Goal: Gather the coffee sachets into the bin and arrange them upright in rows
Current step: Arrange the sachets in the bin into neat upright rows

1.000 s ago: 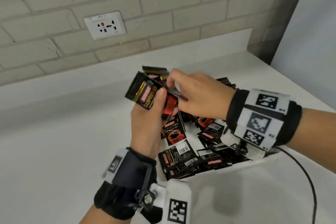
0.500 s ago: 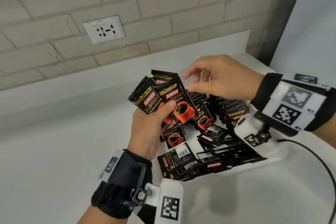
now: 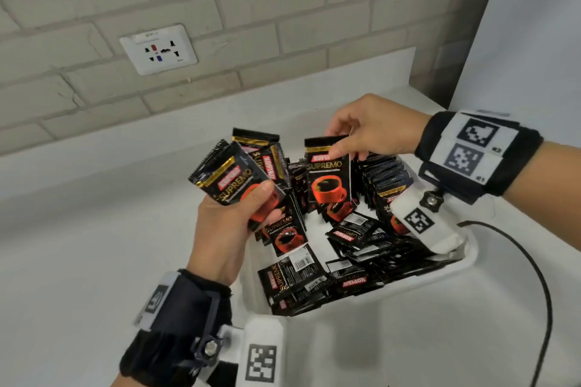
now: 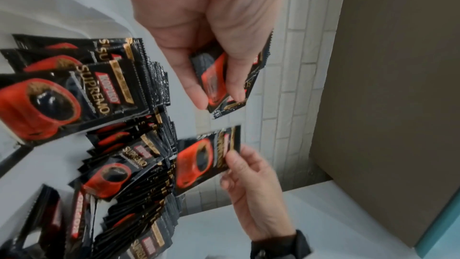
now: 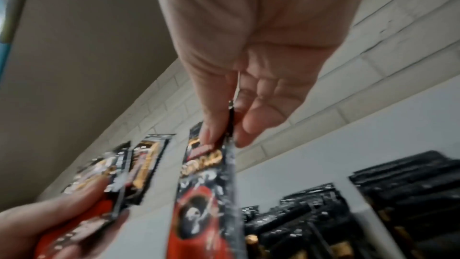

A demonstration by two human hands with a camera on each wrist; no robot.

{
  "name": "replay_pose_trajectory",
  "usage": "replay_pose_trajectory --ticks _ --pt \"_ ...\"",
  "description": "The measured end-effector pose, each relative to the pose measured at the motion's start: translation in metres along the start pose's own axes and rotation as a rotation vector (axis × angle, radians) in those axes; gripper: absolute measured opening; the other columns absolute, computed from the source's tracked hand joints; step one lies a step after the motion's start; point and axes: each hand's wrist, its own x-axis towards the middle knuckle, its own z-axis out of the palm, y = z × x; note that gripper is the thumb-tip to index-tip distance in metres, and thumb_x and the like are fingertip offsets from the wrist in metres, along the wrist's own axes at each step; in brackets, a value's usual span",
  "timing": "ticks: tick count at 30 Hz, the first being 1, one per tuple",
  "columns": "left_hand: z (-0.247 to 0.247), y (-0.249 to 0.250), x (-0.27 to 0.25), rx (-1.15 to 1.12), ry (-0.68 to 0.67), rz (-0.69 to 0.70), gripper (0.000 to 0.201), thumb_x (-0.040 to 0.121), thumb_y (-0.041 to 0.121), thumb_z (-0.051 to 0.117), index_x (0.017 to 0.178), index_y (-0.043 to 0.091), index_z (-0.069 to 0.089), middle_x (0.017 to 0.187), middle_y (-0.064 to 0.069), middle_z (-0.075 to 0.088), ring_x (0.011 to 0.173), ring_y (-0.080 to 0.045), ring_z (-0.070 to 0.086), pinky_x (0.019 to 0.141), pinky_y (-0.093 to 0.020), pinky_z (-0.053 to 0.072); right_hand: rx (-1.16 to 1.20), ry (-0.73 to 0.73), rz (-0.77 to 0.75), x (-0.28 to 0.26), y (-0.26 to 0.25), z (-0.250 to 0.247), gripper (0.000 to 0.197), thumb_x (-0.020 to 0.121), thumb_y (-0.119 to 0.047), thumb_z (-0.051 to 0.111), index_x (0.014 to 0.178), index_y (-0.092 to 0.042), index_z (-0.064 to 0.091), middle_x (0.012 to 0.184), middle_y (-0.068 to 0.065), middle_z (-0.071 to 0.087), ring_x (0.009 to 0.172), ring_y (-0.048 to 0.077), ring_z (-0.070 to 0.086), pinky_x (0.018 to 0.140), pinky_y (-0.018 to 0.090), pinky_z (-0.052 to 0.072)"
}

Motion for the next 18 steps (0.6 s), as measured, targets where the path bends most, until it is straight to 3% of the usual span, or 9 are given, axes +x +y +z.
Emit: replay_pose_trajectory --ticks 2,5,9,12,16,18 --pt "-0.008 0.001 0.0 -0.006 0.035 0.005 0.028 0.063 0.012 0.067 0.09 0.018 0.064 0.079 0.004 0.073 0.07 -0.01 0.07 0.056 -0.021 0.056 -0.099 -0.053 0.044 0.002 0.011 -0.002 0.016 0.08 -0.01 0.069 0.078 -0.02 0.056 0.076 -0.003 0.057 0.057 0.008 0.057 0.047 0.012 0.048" --pt "-0.016 0.001 -0.001 -0.013 0.065 0.0 0.024 0.063 0.012 0.066 0.086 0.018 0.065 0.074 0.005 0.072 0.068 -0.009 0.069 0.057 -0.022 0.057 -0.252 -0.141 0.1 0.008 0.021 0.008 0.015 0.082 -0.009 0.066 0.083 -0.018 0.054 0.077 -0.009 0.052 0.058 0.007 0.055 0.048 0.011 0.045" --pt "-0.019 0.001 -0.004 0.004 0.054 0.003 0.024 0.064 0.01 0.066 0.087 0.019 0.065 0.078 0.004 0.073 0.071 -0.011 0.07 0.06 -0.024 0.058 -0.501 -0.165 0.018 0.021 0.019 0.029 0.012 0.084 -0.01 0.063 0.086 -0.018 0.054 0.072 -0.014 0.045 0.066 0.006 0.046 0.055 0.011 0.032" --pt "-0.02 0.001 -0.006 0.014 0.047 0.011 0.025 0.064 0.01 0.065 0.087 0.02 0.064 0.077 0.006 0.073 0.071 -0.01 0.07 0.058 -0.023 0.058 -0.625 -0.209 -0.029 0.028 0.017 0.038 0.013 0.086 -0.005 0.057 0.097 -0.012 0.059 0.076 -0.009 0.049 0.075 0.012 0.049 0.055 0.014 0.032" --pt "-0.02 0.001 -0.006 0.019 0.04 0.003 0.027 0.064 0.009 0.065 0.088 0.019 0.064 0.076 0.005 0.073 0.07 -0.01 0.07 0.056 -0.022 0.057 -0.72 -0.261 -0.031 0.032 0.018 0.048 0.018 0.085 0.0 0.052 0.098 -0.01 0.06 0.092 0.002 0.057 0.088 0.021 0.057 0.064 0.022 0.039" --pt "-0.02 0.0 -0.006 0.018 0.04 -0.003 0.027 0.064 0.009 0.065 0.089 0.019 0.064 0.076 0.005 0.073 0.07 -0.01 0.07 0.056 -0.023 0.057 -0.736 -0.269 -0.019 0.032 0.02 0.05 0.019 0.085 -0.001 0.052 0.101 -0.01 0.059 0.089 0.001 0.053 0.085 0.019 0.054 0.066 0.024 0.038"
